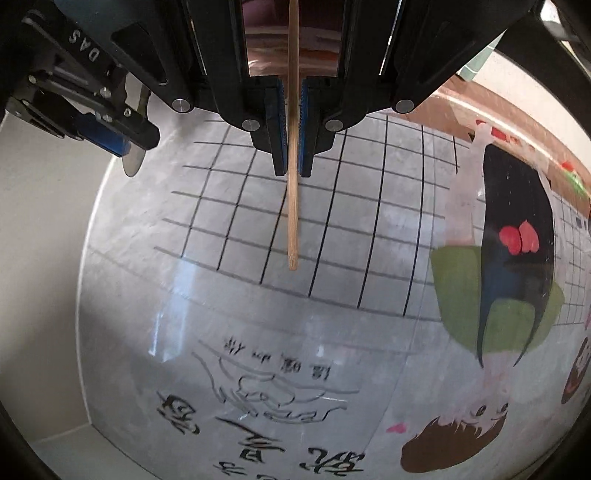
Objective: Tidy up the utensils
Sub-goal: 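Carry the chopstick and metal spoon with both grippers and lower them into the caddy, then open both grippers over the caddy and withdraw toward the mat, then grasp the white plastic spoon by its bowl with the right gripper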
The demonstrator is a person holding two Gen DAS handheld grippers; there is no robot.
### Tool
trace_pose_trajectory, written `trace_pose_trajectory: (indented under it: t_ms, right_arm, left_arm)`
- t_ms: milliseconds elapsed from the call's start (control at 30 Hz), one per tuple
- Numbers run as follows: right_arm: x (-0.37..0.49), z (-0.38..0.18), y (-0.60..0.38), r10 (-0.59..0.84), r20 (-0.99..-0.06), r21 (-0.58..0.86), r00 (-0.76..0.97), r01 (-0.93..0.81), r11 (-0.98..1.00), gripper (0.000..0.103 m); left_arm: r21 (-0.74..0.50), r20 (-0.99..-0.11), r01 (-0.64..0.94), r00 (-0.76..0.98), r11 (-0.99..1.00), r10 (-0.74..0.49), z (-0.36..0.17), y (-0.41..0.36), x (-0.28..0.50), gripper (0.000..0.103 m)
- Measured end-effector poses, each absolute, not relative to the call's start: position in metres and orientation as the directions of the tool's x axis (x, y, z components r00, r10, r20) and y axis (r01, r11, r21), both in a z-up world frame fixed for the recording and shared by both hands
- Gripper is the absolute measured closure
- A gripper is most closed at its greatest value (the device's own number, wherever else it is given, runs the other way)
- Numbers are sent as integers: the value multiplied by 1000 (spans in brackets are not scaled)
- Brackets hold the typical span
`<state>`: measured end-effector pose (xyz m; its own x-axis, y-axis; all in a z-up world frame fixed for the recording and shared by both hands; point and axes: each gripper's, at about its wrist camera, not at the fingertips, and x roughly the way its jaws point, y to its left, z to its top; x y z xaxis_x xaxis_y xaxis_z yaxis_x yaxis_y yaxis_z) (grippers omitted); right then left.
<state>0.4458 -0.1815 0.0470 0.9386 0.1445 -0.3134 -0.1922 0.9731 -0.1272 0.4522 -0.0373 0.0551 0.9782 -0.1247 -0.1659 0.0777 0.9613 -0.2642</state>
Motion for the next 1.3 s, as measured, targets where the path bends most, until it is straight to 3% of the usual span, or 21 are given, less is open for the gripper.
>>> trace_pose_trajectory:
  t_ms: [133,267,500,700,1067,1300]
  right_arm:
    - [449,27,-180,167,-348,-141,922,-227,964,69]
    - [453,17,-189,263,-490,-40,831,-323,945,69]
    - [398,53,-223,286,-547,65,787,-300,952,65]
    - [342,51,-234,289,-630,94,721,-299,950,62]
    - [305,-54,-188,294,-857,179,424,-290,940,62]
    - [316,-111,-174,242,-905,230,348,-77,970,64]
  left_arm:
    - [-257,-188,71,975,964,-122,36,-42,456,95]
    - [-322,-276,79,945,943,-173,26,-32,451,69]
    - [-322,-376,41,911,946,-168,70,-1,398,53]
    - [-270,-479,14,866,963,-147,71,22,329,38]
    - [-244,-689,-8,706,970,-167,-15,58,236,36]
    - [-242,-731,-34,664,970,-159,-41,80,198,36]
